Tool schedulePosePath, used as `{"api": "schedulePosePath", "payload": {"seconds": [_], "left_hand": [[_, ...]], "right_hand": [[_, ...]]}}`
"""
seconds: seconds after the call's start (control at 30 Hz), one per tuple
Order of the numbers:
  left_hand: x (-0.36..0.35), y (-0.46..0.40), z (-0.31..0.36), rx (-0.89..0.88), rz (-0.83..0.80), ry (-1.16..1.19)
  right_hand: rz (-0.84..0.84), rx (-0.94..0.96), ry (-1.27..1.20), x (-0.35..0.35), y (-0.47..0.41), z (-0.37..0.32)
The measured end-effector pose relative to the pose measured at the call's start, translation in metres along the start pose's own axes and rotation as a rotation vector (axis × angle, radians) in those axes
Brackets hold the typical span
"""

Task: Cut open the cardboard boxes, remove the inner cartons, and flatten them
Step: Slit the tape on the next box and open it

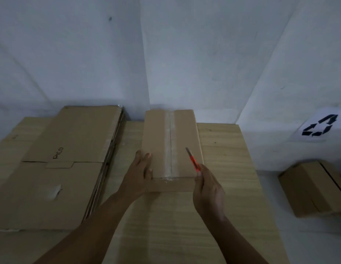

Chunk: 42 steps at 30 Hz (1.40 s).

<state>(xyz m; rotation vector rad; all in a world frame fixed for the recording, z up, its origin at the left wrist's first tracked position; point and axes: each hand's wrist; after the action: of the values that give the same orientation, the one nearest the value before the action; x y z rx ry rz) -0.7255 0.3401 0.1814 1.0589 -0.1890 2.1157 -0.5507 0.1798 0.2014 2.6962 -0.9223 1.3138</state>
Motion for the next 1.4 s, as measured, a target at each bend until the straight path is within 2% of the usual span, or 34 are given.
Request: {"api": "schedulePosePath", "payload": {"seconds": [0.17,0.27,0.3,0.4,0.47,0.6,0.7,0.77,1.27,1.4], "left_hand": [[0.017,-0.026,-0.002,-0.095,-0.101,-0.162],[0.027,-0.043,0.002,-0.039,-0.237,-0.215],[0.029,-0.049,0.0,-0.041,-0.22,-0.198],[0.028,-0.069,-0.008,-0.223,0.045,-0.167],[0.024,-0.081,-0.013,-0.292,0.149,-0.171],[0.007,-0.09,-0.014,-0.244,0.144,-0.2],[0.003,-0.093,-0.015,-0.172,0.042,-0.24],[0.002,-0.097,-0.018,-0.168,0.036,-0.265],[-0.004,-0.1,-0.025,-0.238,0.093,-0.241],[-0.004,-0.101,-0.026,-0.197,0.088,-0.236]], "right_hand": [[-0.075,-0.112,-0.018,-0.007,-0.051,-0.02],[-0.098,-0.136,-0.032,-0.012,-0.082,-0.036],[-0.108,-0.147,-0.02,-0.015,-0.093,-0.039],[-0.127,-0.211,0.032,-0.026,-0.126,-0.041],[-0.163,-0.23,0.085,-0.036,-0.147,-0.041],[-0.291,-0.231,0.178,-0.056,-0.189,-0.041],[-0.345,-0.241,0.204,-0.07,-0.216,-0.037],[-0.377,-0.265,0.215,-0.078,-0.232,-0.036],[-0.442,-0.311,0.301,-0.106,-0.276,-0.045],[-0.454,-0.327,0.317,-0.099,-0.276,-0.053]]}}
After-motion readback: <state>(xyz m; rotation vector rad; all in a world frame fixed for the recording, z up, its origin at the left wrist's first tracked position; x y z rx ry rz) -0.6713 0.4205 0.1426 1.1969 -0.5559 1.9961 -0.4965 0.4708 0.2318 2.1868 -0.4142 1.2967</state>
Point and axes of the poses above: each hand's wrist, its own y-axis away from the middle knuckle, its own x-axis out of the back of the hand, z = x × y, and after that the axes turned 14 degrees about -z, right-handed
